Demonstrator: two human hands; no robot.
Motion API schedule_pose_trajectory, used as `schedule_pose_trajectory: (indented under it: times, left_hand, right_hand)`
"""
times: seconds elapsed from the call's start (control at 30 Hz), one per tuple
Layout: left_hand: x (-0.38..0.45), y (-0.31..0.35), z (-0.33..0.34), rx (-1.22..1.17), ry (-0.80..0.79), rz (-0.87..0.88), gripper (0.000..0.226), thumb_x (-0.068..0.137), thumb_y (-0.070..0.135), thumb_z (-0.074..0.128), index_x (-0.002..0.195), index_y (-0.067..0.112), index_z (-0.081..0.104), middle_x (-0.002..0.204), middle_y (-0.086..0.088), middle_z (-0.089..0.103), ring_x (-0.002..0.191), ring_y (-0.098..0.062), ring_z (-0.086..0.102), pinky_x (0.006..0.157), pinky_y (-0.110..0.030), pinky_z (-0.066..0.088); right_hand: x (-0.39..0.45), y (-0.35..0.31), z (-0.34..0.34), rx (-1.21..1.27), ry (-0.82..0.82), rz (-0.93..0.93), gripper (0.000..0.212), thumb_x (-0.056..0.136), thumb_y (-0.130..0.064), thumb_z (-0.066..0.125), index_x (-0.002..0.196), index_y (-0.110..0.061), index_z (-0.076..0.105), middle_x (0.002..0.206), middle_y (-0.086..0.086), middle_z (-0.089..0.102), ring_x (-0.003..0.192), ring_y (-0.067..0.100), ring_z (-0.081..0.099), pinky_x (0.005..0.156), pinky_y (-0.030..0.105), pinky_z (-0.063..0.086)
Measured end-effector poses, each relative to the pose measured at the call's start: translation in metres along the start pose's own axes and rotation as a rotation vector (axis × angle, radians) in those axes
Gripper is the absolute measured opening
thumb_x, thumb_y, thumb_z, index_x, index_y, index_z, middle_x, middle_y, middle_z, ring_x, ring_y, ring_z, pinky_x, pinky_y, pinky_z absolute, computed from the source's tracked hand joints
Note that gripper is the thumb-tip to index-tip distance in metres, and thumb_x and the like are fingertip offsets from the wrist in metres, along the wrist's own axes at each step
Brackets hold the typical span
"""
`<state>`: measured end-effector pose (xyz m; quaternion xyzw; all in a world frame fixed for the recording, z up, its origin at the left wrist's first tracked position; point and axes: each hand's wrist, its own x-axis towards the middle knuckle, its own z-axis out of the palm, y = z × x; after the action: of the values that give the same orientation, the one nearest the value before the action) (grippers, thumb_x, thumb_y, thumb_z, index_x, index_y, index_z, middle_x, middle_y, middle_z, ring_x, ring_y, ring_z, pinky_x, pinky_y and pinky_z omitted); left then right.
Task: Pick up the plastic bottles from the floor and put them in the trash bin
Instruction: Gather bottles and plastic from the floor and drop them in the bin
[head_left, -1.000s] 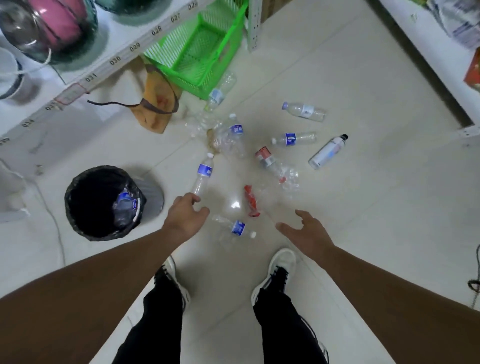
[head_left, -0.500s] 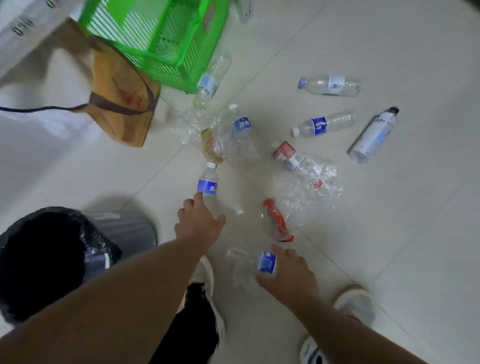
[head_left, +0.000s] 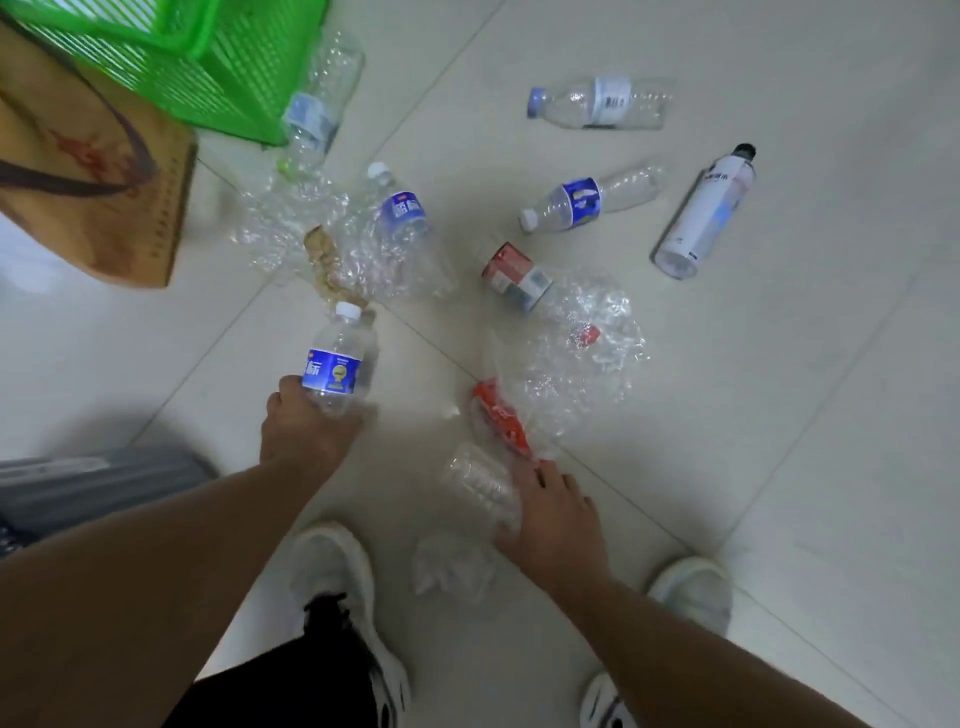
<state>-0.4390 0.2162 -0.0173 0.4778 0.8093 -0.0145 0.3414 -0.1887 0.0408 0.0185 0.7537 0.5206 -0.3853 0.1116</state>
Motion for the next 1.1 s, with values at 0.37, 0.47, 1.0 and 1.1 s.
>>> schedule_pose_trajectory:
  times: [0.37,0.47,1.0,1.1]
  left_hand:
    - [-0.174,0.056,-0.169,0.051,-0.144,-0.006,0.074,0.067,0.057,0.091,0.12,0.025,0.051,0.113,-0.003,0.062,0.104,-0.029,0.067,0.091,-0.045,0.056]
    - [-0.198,0.077,-0.203,0.011,-0.139,0.048,0.075,0.066,0.063,0.092,0.119,0.029,0.054,0.107,0.003,0.06,0.097,-0.019,0.064,0.084,-0.039,0.051]
    - [-0.038,0.129,-0.133,0.107,-0.227,0.268,0.095,0.052,0.08,0.08,0.137,0.042,0.06,0.171,0.008,0.013,0.156,-0.025,0.017,0.119,-0.056,0.04]
    - [0.041,0.123,-0.08,0.05,-0.218,0.373,0.093,0.042,0.085,0.077,0.127,0.048,0.066,0.174,0.01,0.007,0.158,-0.022,0.013,0.123,-0.06,0.034]
  right_hand:
    - [-0.136,-0.003,-0.192,0.299,0.087,0.185,0.067,0.073,-0.065,0.077,0.116,-0.022,0.048,0.111,0.001,0.043,0.096,0.032,0.061,0.079,0.043,0.056]
    - [-0.149,-0.008,-0.226,0.415,0.053,0.227,0.07,0.076,-0.064,0.082,0.12,-0.018,0.052,0.117,0.003,0.043,0.102,0.032,0.062,0.089,0.047,0.058]
    - [-0.01,-0.04,-0.169,0.328,-0.115,0.259,0.08,0.071,-0.075,0.071,0.135,-0.03,0.056,0.177,0.008,0.009,0.163,0.037,0.01,0.127,0.052,0.022]
    - [0.066,-0.034,-0.106,0.197,-0.116,0.23,0.087,0.075,-0.081,0.061,0.149,-0.036,0.047,0.176,0.005,0.012,0.164,0.041,-0.004,0.127,0.06,0.018]
